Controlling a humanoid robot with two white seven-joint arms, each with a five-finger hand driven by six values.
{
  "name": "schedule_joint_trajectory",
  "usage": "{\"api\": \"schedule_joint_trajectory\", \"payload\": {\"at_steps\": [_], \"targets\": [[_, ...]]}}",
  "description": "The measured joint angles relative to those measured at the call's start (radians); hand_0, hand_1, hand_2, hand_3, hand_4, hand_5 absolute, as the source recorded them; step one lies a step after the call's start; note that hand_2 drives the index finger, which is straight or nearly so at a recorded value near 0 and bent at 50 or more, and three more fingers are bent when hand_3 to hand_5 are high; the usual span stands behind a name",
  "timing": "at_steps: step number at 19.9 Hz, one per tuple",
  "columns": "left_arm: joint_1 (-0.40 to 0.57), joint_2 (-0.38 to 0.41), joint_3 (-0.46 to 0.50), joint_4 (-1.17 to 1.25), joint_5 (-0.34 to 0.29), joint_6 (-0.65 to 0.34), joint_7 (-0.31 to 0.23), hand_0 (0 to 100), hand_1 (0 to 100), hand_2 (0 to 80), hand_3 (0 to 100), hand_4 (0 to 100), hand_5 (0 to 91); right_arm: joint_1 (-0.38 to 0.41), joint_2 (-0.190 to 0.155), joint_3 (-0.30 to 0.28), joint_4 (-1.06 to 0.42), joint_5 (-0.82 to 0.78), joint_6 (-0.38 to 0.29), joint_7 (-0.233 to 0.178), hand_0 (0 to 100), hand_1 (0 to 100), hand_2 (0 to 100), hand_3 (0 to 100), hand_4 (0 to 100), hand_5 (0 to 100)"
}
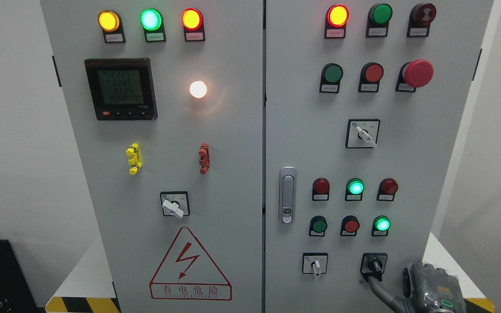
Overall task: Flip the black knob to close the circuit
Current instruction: 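Grip the black knob with the right hand and twist it, then lower the right hand away from the knob, out of view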
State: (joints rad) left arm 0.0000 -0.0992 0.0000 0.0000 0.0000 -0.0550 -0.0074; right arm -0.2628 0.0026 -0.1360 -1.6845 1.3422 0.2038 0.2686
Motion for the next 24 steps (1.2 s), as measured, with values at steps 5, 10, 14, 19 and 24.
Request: {"api": "schedule_joint_trajectory", "payload": {"at_steps": [5,10,14,19,24], "targets": [[0.0,0.0,0.0,0.0,0.0,0.0,0.0,0,0,0.0,5,3,0.0,-0.005,-0.001,-0.011,0.002,-0.01,-0.001,0.001,0,6,89,100,83,90],[0.0,0.0,0.0,0.0,0.0,0.0,0.0,0,0,0.0,5,3,0.0,-0.007,-0.006,-0.019,0.004,-0.031,0.006,0.002,0,7,89,100,83,91],[0.0,0.0,0.0,0.0,0.0,0.0,0.0,0,0,0.0,5,3,0.0,-0.008,-0.018,-0.023,0.004,-0.042,0.01,0.002,0,7,89,100,83,91],[0.0,0.0,0.0,0.0,0.0,0.0,0.0,0,0,0.0,5,3,0.0,-0.006,-0.022,-0.024,0.002,-0.06,0.023,0.004,0,8,89,100,83,91],[0.0,0.0,0.0,0.0,0.0,0.0,0.0,0,0,0.0,5,3,0.0,0.017,-0.016,-0.013,-0.006,-0.067,0.043,-0.028,0,8,89,100,83,91]]}}
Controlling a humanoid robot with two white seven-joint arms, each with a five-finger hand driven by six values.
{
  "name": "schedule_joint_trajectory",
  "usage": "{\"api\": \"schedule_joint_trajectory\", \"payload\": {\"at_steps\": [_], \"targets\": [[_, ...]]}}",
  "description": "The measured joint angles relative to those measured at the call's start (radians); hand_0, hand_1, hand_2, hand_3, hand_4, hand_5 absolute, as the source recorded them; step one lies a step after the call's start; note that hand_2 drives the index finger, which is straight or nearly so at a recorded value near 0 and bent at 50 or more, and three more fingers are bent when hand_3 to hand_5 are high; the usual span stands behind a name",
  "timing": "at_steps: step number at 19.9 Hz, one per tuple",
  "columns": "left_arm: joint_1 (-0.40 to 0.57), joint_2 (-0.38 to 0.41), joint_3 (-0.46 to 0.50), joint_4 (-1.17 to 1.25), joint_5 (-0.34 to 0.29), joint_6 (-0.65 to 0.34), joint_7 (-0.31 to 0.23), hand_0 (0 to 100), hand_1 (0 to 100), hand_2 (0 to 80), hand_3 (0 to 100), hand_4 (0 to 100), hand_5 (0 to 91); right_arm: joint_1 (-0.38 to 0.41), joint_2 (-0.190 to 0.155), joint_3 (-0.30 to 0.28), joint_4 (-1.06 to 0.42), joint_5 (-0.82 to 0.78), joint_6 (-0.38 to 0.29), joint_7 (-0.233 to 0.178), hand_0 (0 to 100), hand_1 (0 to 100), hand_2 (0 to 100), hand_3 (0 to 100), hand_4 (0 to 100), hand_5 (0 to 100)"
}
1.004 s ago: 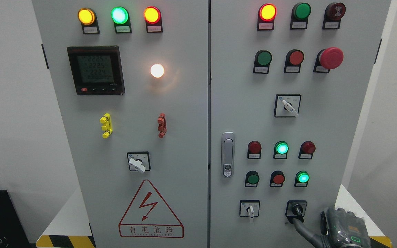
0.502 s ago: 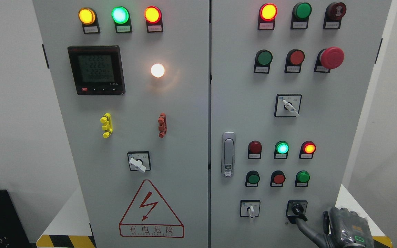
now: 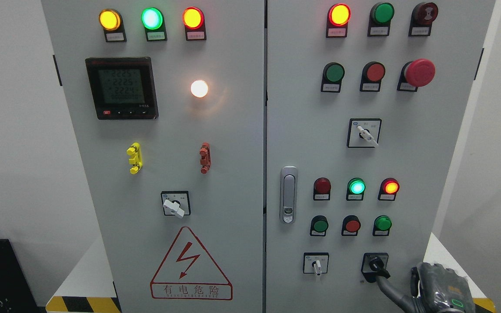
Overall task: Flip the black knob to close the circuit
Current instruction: 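Lower the right hand away from the knob, out of view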
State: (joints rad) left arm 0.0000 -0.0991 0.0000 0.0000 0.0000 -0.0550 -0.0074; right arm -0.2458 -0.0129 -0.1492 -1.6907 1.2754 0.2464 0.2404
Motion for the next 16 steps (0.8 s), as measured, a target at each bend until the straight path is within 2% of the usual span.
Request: {"api": "schedule_joint_trajectory", "payload": {"at_steps": [6,10,12,16], "targets": [[0.0,0.0,0.0,0.0,0.0,0.0,0.0,0,0,0.0,5,3,0.0,0.036,0.018,0.021,-0.013,-0.004,0.003,-0.089,0,5,88,100,83,91],[0.0,0.0,0.0,0.0,0.0,0.0,0.0,0,0,0.0,5,3,0.0,0.064,0.034,0.035,-0.017,-0.016,-0.004,-0.112,0,4,88,100,83,91],[0.0,0.0,0.0,0.0,0.0,0.0,0.0,0,0,0.0,5,3,0.0,0.079,0.042,0.044,-0.02,-0.046,-0.008,-0.139,0,4,87,100,83,91],[0.0,0.0,0.0,0.0,0.0,0.0,0.0,0,0,0.0,5,3,0.0,0.122,0.055,0.057,-0.035,-0.136,-0.021,-0.187,0,5,80,100,82,88]]}}
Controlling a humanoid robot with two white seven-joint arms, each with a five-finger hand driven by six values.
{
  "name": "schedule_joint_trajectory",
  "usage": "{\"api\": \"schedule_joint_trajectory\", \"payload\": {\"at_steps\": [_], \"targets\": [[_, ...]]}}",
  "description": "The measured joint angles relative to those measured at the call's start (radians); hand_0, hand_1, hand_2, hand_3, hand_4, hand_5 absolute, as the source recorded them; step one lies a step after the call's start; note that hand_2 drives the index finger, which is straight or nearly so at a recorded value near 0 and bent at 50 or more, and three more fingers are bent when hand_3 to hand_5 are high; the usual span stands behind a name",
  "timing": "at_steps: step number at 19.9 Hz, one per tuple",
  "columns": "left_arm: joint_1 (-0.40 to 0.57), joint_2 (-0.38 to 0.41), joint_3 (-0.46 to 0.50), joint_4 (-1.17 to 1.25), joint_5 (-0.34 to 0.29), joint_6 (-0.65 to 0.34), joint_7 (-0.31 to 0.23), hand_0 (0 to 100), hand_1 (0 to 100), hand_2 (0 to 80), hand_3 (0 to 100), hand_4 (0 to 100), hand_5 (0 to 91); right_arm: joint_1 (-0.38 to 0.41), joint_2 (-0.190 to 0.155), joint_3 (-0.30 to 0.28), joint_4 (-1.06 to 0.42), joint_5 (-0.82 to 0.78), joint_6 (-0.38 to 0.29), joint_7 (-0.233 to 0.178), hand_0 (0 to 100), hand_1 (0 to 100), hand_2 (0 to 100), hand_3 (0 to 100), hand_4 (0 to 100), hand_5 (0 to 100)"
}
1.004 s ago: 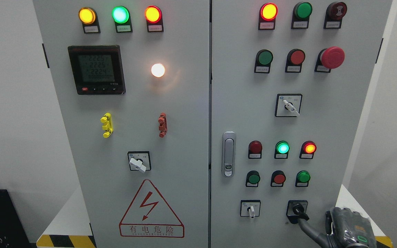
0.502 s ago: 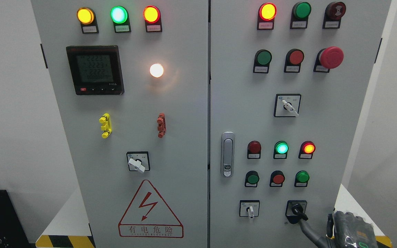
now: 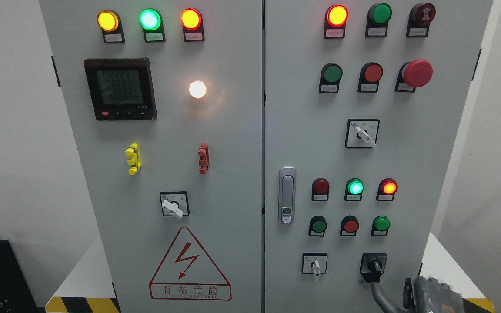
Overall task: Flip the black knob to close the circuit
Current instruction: 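Lower the right hand away from the knob, out of view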
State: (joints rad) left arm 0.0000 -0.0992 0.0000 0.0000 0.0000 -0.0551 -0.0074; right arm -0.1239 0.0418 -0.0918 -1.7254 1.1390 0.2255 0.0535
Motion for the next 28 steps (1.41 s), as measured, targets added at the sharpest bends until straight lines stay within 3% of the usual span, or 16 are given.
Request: {"api": "schedule_joint_trajectory", "payload": {"at_steps": [3,4,6,8,9,11,14,19,28], "targets": [[0.0,0.0,0.0,0.0,0.0,0.0,0.0,0,0,0.0,5,3,0.0,0.054,0.007,0.002,-0.033,-0.14,-0.038,-0.014,0,5,61,90,75,68],[0.0,0.0,0.0,0.0,0.0,0.0,0.0,0,0,0.0,5,3,0.0,0.077,0.009,0.0,-0.045,-0.209,-0.056,-0.015,0,6,54,82,68,57],[0.0,0.0,0.0,0.0,0.0,0.0,0.0,0,0,0.0,5,3,0.0,0.124,0.013,-0.006,-0.08,-0.376,-0.084,0.0,0,7,39,57,47,26],[0.0,0.0,0.0,0.0,0.0,0.0,0.0,0,0,0.0,5,3,0.0,0.166,0.016,-0.017,-0.112,-0.54,-0.095,0.048,0,6,21,30,24,3],[0.0,0.0,0.0,0.0,0.0,0.0,0.0,0,0,0.0,5,3,0.0,0.185,0.017,-0.025,-0.127,-0.613,-0.099,0.075,0,5,16,24,19,0],[0.0,0.0,0.0,0.0,0.0,0.0,0.0,0,0,0.0,5,3,0.0,0.217,0.019,-0.041,-0.152,-0.761,-0.105,0.132,0,1,3,11,8,0],[0.0,0.0,0.0,0.0,0.0,0.0,0.0,0,0,0.0,5,3,0.0,0.255,0.022,-0.063,-0.181,-0.952,-0.11,0.187,0,0,0,3,1,0],[0.0,0.0,0.0,0.0,0.0,0.0,0.0,0,0,0.0,5,3,0.0,0.305,0.026,-0.089,-0.214,-1.15,-0.174,0.234,0,0,0,1,0,0],[0.0,0.0,0.0,0.0,0.0,0.0,0.0,0,0,0.0,5,3,0.0,0.415,0.031,-0.111,-0.248,-1.273,-0.276,0.27,0,0,0,2,0,0]]}}
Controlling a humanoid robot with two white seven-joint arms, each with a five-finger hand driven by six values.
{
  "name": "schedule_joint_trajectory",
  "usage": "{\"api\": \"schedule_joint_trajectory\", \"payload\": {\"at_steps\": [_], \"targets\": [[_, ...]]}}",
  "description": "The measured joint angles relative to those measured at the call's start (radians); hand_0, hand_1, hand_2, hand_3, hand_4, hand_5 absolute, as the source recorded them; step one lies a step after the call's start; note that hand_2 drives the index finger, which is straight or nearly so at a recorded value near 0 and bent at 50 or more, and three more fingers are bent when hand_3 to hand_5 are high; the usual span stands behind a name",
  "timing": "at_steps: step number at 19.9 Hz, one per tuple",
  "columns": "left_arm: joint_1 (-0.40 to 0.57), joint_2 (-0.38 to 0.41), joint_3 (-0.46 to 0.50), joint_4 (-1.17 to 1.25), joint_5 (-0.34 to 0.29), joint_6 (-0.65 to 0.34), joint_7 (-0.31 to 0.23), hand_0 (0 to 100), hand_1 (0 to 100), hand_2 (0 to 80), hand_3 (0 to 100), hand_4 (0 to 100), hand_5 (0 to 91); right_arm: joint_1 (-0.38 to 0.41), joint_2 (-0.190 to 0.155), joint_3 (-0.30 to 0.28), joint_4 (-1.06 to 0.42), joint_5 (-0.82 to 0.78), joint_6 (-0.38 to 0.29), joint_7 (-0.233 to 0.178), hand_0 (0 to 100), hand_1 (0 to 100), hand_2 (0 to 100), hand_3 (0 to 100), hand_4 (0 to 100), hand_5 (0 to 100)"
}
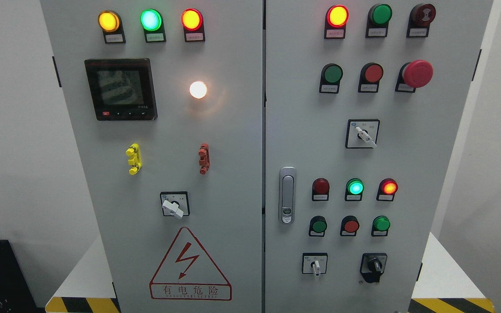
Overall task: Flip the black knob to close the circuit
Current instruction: 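Lower the right hand away from the knob, out of view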
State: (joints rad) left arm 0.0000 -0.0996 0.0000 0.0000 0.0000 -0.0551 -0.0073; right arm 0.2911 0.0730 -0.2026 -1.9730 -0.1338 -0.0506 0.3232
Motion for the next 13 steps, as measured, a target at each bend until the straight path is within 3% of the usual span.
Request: {"api": "schedule_joint_trajectory", "payload": {"at_steps": [13], "targets": [[0.0,0.0,0.0,0.0,0.0,0.0,0.0,0,0,0.0,5,3,0.0,0.049,0.003,0.0,-0.016,-0.028,-0.01,0.003,0,0,0,2,1,0]]}}
